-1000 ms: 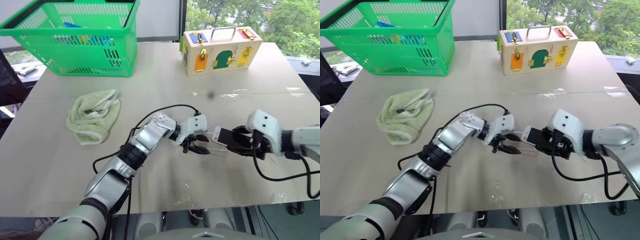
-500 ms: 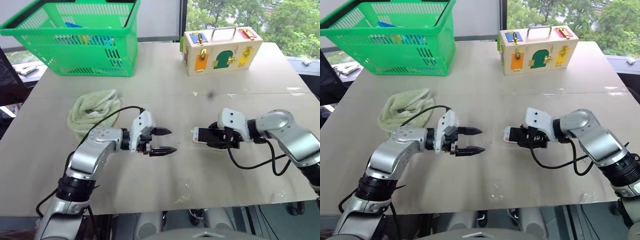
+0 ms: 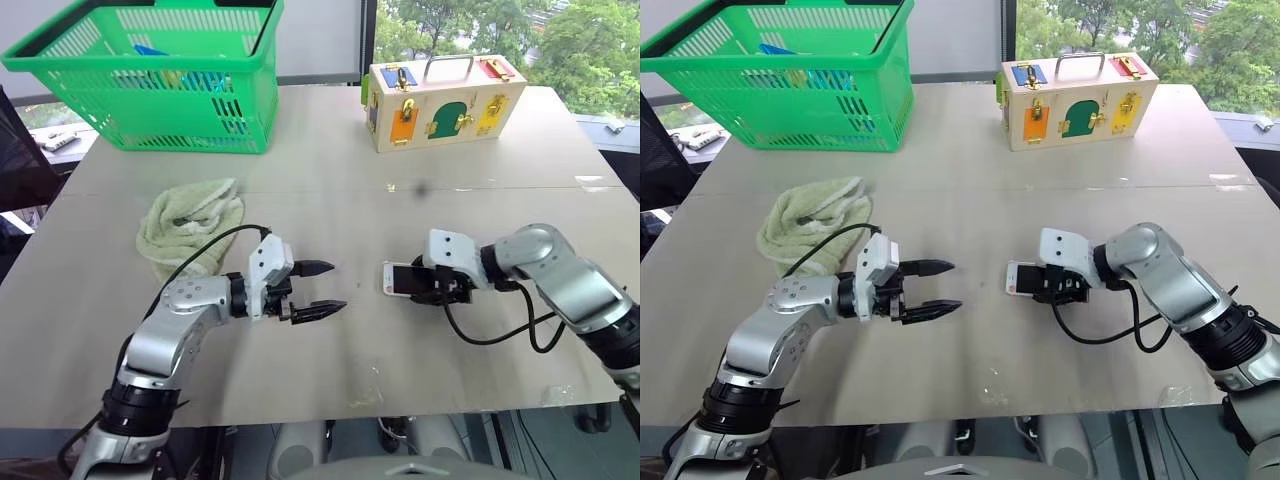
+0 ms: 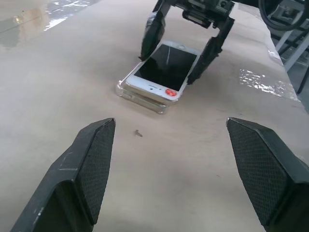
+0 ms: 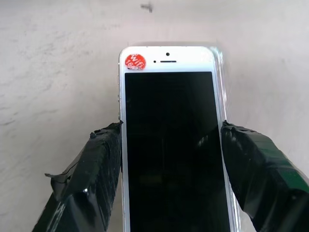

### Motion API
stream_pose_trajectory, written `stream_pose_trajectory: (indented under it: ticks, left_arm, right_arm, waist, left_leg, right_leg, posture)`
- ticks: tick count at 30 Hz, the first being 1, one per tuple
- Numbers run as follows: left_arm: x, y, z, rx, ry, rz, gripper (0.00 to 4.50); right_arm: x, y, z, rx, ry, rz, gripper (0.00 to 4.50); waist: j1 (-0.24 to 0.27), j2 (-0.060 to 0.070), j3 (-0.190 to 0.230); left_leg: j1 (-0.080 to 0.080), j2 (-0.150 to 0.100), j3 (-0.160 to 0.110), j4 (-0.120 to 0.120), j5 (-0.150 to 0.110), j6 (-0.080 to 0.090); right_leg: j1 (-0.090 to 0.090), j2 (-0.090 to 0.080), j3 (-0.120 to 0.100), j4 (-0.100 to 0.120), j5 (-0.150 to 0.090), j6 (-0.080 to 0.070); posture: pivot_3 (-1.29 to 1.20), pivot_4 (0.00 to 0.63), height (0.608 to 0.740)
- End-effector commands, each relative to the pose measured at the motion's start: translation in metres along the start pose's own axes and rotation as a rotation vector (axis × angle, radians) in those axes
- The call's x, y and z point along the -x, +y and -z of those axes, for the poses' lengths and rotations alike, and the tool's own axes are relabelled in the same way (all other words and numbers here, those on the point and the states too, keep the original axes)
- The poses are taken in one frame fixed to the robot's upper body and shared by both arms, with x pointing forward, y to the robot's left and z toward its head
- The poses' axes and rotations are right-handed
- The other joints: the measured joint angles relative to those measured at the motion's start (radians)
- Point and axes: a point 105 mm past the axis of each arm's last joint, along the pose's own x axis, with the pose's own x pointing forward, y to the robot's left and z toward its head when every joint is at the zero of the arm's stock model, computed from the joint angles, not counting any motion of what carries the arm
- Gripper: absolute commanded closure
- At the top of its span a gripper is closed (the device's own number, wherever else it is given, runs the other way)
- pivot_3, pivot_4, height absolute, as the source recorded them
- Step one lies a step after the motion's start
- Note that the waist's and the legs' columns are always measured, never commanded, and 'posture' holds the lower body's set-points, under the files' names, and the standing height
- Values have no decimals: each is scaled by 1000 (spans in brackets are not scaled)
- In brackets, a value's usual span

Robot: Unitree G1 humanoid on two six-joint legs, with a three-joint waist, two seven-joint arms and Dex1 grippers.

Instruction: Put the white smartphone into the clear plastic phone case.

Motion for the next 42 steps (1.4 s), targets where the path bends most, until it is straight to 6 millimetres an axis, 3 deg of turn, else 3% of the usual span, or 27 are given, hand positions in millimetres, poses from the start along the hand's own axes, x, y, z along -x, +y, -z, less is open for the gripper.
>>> stream_pose_trajectory:
  ticks: [1, 11, 24, 30, 31, 33, 39, 42]
  left_arm:
    - [3, -1, -7, -34, -21, 0, 722]
    - [3, -2, 1, -29, -11, 16, 722]
    - [8, -7, 13, -20, -9, 8, 722]
    - [9, -8, 17, -22, -10, 2, 722]
    - [9, -9, 17, -22, -10, 2, 722]
    - [9, -9, 16, -22, -13, 3, 722]
    - [12, -9, 19, -18, -17, 3, 722]
    - [15, -8, 24, -13, -20, 1, 722]
  right_arm:
    - [11, -4, -3, 10, 3, 45, 1744]
    - [10, -15, 5, -34, 43, 92, 1744]
    - [5, -18, 12, 40, 79, 65, 1744]
    - [5, -23, 6, 60, 28, 64, 1744]
    - [5, -24, 5, 62, 21, 66, 718]
    - [8, -28, 3, 86, 14, 94, 67]
    - [26, -30, -14, 52, -74, 116, 67]
    - [33, -24, -21, 11, -127, 98, 851]
  waist:
    - [0, 0, 0]
    - [0, 0, 0]
    - [0, 0, 0]
    - [-2, 0, 0]
    - [-2, 0, 0]
    - [-1, 0, 0]
    - [-1, 0, 0]
    - [-1, 0, 0]
  left_leg:
    - [0, 0, 0, 0, 0, 0]
    - [0, 0, 0, 0, 0, 0]
    - [1, 0, 1, 0, 0, 0]
    - [2, 1, 2, 0, 0, 0]
    - [2, 1, 2, 0, 0, 0]
    - [3, 1, 2, 0, 0, 0]
    - [1, 2, 2, 0, 0, 0]
    - [0, 2, 2, -1, 0, 0]
  right_leg:
    - [0, 0, 0, 0, 0, 0]
    - [0, 0, 0, 0, 0, 0]
    - [0, 0, 0, 0, 0, 0]
    - [1, 0, 1, 1, 0, 0]
    - [1, 0, 1, 1, 0, 0]
    - [1, 0, 1, 2, 0, 0]
    - [-1, 0, 1, 1, 0, 0]
    - [-1, 0, 0, 0, 0, 0]
  posture:
    - [0, 150, 740]
    - [0, 150, 740]
    - [0, 150, 740]
    - [0, 150, 740]
    - [0, 150, 740]
    - [0, 150, 740]
    - [0, 150, 740]
    - [0, 150, 740]
